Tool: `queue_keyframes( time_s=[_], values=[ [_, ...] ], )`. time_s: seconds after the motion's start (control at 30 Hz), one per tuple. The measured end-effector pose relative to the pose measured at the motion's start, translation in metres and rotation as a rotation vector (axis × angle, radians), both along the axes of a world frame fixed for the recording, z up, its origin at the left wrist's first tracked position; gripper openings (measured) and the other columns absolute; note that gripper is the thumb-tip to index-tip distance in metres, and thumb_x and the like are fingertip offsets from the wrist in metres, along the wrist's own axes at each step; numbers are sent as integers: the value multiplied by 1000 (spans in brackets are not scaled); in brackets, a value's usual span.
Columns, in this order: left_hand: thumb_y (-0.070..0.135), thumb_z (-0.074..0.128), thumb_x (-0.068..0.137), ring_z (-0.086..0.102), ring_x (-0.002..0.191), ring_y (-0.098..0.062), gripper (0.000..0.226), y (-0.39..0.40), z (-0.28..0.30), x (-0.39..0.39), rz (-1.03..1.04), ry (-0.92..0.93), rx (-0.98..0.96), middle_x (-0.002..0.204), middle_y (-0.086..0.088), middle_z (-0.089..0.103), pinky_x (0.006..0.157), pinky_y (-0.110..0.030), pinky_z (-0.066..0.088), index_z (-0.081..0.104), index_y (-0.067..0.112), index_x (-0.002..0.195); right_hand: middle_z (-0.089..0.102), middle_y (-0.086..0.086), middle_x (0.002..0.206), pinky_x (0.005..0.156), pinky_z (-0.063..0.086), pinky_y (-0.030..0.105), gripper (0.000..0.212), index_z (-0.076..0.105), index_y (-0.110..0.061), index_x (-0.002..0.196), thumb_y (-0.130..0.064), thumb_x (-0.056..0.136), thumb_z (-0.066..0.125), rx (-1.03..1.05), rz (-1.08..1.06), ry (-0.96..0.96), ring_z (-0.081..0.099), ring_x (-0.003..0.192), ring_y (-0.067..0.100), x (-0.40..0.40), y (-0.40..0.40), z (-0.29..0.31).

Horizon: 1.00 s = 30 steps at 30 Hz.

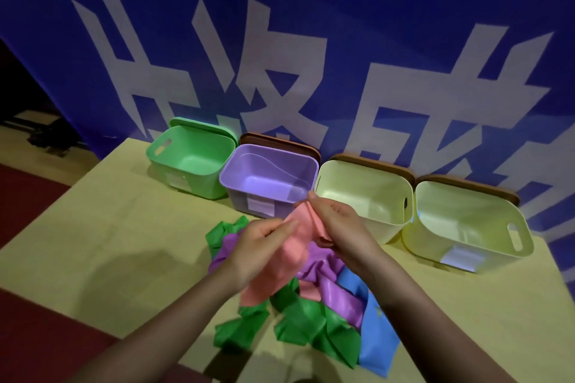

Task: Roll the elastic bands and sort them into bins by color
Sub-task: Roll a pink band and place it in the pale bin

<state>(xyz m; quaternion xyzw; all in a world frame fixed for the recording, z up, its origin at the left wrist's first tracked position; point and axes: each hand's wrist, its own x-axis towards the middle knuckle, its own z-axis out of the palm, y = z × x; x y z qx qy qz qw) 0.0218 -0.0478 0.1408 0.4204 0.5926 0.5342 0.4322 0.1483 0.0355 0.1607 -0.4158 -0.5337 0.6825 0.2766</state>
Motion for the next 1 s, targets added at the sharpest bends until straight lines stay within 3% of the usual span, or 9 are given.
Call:
queue_keyframes(
  time_s=[0.07, 0.2, 0.27, 0.4, 0.53, 0.73, 0.9, 1.0],
  values=[
    [53, 64, 77, 45, 73, -14, 64, 1, -2, -14, -15, -31, -14, 74, -7, 51, 70, -32, 36, 57, -11, 76, 49, 5, 58, 44, 36, 17, 34, 66, -11, 83, -41, 93, 55, -9, -11, -43, 43, 48, 10, -12, 2, -2],
    [30, 65, 87, 54, 74, -16, 33, 9, -3, -53, 92, -202, -63, 76, -8, 63, 71, -29, 44, 67, -3, 83, 43, 0, 51, 41, 32, 17, 35, 61, -15, 68, -39, 94, 56, -15, -56, -74, 37, 45, 11, -34, 9, 0],
    [12, 57, 92, 60, 70, -12, 16, 13, 0, -80, 161, -300, -100, 75, -4, 68, 67, -21, 50, 70, 4, 87, 49, 1, 51, 43, 35, 17, 37, 61, -15, 65, -39, 92, 58, -10, -74, -124, 43, 45, 12, -42, 14, 1],
    [4, 51, 92, 61, 69, -10, 19, 12, 5, -124, 39, -261, -147, 77, -2, 69, 64, -16, 50, 70, 7, 90, 53, 8, 63, 58, 34, 27, 37, 62, -16, 67, -47, 87, 63, 58, -33, -168, 45, 60, 17, -60, 16, 2],
    [7, 51, 93, 64, 71, -9, 19, 16, 0, -154, -48, -230, -187, 79, -1, 71, 64, -18, 49, 70, 7, 96, 45, 1, 52, 45, 32, 20, 40, 52, -19, 57, -40, 90, 60, 98, 27, -176, 40, 48, 11, -85, 15, 8],
    [8, 49, 94, 40, 43, -3, 25, 39, -9, -180, -57, -236, -207, 51, 9, 44, 43, -15, 32, 58, 16, 72, 45, 1, 53, 49, 28, 25, 36, 53, -19, 59, -43, 85, 61, 87, 95, -104, 37, 48, 11, -113, 12, 12],
    [3, 54, 91, 55, 71, -4, 16, 63, -11, -178, -147, -120, -82, 77, 6, 62, 64, -10, 42, 65, 12, 84, 56, 4, 61, 56, 38, 19, 21, 59, -10, 67, -26, 80, 65, 4, 31, 74, 46, 56, 10, -112, -6, 16],
    [5, 59, 90, 56, 80, 7, 11, 66, -15, -164, -201, -25, -16, 92, 5, 62, 75, -8, 43, 65, 11, 97, 62, 1, 73, 63, 41, 18, 16, 67, -12, 70, -26, 78, 70, 151, -86, -34, 50, 65, 7, -111, -15, 16]
  ],
)
